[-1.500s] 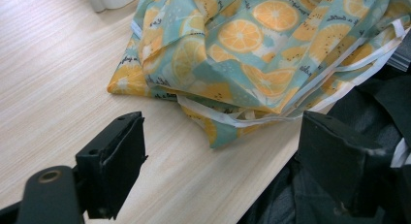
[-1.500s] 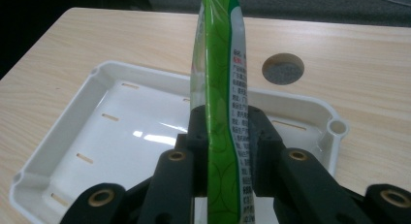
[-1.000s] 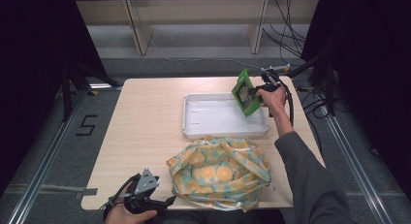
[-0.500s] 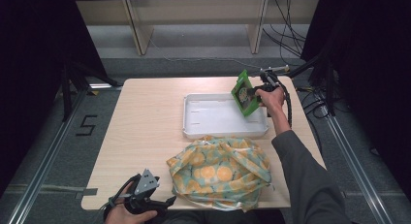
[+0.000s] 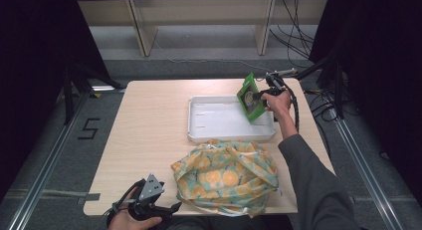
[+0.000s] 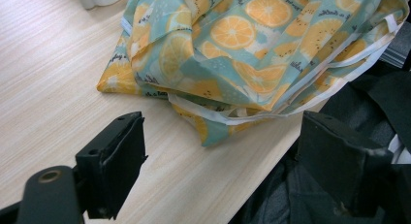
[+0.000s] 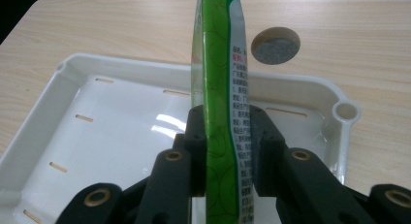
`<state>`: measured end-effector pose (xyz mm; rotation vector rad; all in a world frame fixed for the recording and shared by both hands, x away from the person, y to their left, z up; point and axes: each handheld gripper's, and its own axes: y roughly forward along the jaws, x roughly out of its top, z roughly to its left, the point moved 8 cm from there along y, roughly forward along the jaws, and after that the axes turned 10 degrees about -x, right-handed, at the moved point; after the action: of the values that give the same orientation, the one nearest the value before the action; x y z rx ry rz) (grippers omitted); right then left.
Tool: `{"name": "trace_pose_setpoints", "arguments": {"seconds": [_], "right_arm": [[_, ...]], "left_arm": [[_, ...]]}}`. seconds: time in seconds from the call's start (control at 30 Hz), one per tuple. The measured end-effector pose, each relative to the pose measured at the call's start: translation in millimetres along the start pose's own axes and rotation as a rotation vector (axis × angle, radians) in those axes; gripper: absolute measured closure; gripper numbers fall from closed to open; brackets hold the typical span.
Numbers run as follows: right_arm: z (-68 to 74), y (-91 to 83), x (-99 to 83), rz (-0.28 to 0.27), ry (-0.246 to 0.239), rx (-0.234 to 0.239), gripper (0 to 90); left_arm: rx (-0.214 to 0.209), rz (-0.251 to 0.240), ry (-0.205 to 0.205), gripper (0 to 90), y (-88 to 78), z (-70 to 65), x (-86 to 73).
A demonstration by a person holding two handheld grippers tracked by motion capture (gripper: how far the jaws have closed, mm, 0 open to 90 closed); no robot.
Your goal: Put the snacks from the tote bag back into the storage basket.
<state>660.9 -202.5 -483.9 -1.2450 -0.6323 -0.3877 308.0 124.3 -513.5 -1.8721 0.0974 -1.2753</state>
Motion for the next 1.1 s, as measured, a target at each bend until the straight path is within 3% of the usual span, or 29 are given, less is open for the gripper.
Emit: {"name": "trace_pose_setpoints", "arguments": {"seconds": [0.07,0.17,0.2,0.3,0.37,0.5,0.53,0.57,0.63,0.7,0.73,0.77,0.8,0.83,0.87,0.93,0.97,1.0,1.1], "right_arm": [[-0.5,2.1,-0.9,0.004,-0.041,0.009,73.9],[1.2,3.6,-1.1,-0.001,-0.039,0.031,73.8],[1.6,3.7,-2.9,0.011,-0.03,0.017,73.7],[3.0,3.3,-3.9,0.022,-0.025,0.018,73.6],[2.7,5.0,-2.6,-0.003,-0.026,0.015,73.4],[2.4,5.1,-5.2,0.028,-0.03,0.018,71.1],[0.9,8.1,-5.5,0.003,-0.033,0.016,69.7],[0.9,8.1,-5.5,0.003,-0.033,0.016,69.7],[-2.5,8.0,-7.0,0.02,-0.054,0.004,68.5],[-1.1,8.4,-8.1,0.022,-0.015,0.008,67.9],[-1.1,7.3,-11.5,0.062,0.011,0.008,67.0],[-1.1,7.3,-11.5,0.062,0.011,0.008,67.0],[1.2,5.8,-11.2,0.074,0.047,0.016,66.5],[-6.4,7.3,-11.1,0.056,-0.016,-0.002,66.2],[-9.0,9.3,-8.8,0.02,-0.017,-0.015,66.2],[-10.4,8.8,-9.5,0.033,-0.017,-0.012,66.3],[-7.5,4.1,-11.2,0.068,0.023,-0.011,66.2],[-9.3,5.9,-9.8,0.041,0.007,-0.007,66.2],[-11.6,3.4,-10.0,0.054,0.02,-0.033,65.9]], "left_arm": [[-0.006,0.015,-0.005,16.9,-1.0,-0.3,-1.5],[-0.004,-0.005,-0.023,16.9,0.4,-1.5,-0.3],[-0.003,0.025,0.012,16.9,-1.8,0.4,-1.5],[-0.003,0.03,0.027,16.9,-2.2,1.0,-1.5],[-0.003,0.025,0.023,16.9,-1.9,0.8,-1.1],[-0.002,0.025,0.023,16.9,-1.8,0.8,-1.3],[-0.006,0.012,-0.006,16.9,-0.5,-1.2,-1.2],[-0.007,0.027,0.005,16.9,-1.5,-0.6,-2.0],[0.002,-0.002,-0.022,16.9,0.5,-1.2,-0.6],[0.002,-0.004,-0.02,16.9,0.5,-1.2,-0.3],[0.002,-0.002,-0.021,16.9,0.4,-1.3,-0.5],[0.002,0.0,-0.02,16.9,0.3,-1.2,-0.7],[-0.005,0.03,0.005,16.9,-1.9,-0.5,-2.3],[-0.006,0.025,0.0,16.9,-1.6,-0.8,-2.0],[-0.005,0.025,0.01,16.9,-1.8,-0.3,-1.7],[-0.003,0.024,0.003,16.9,-1.7,-0.3,-2.0],[0.0,0.009,-0.011,16.9,-0.5,-0.9,-1.1],[-0.004,0.009,-0.007,16.9,-0.7,-1.2,-1.0],[-0.002,0.022,0.0,16.9,-1.5,-0.4,-1.8]]}}
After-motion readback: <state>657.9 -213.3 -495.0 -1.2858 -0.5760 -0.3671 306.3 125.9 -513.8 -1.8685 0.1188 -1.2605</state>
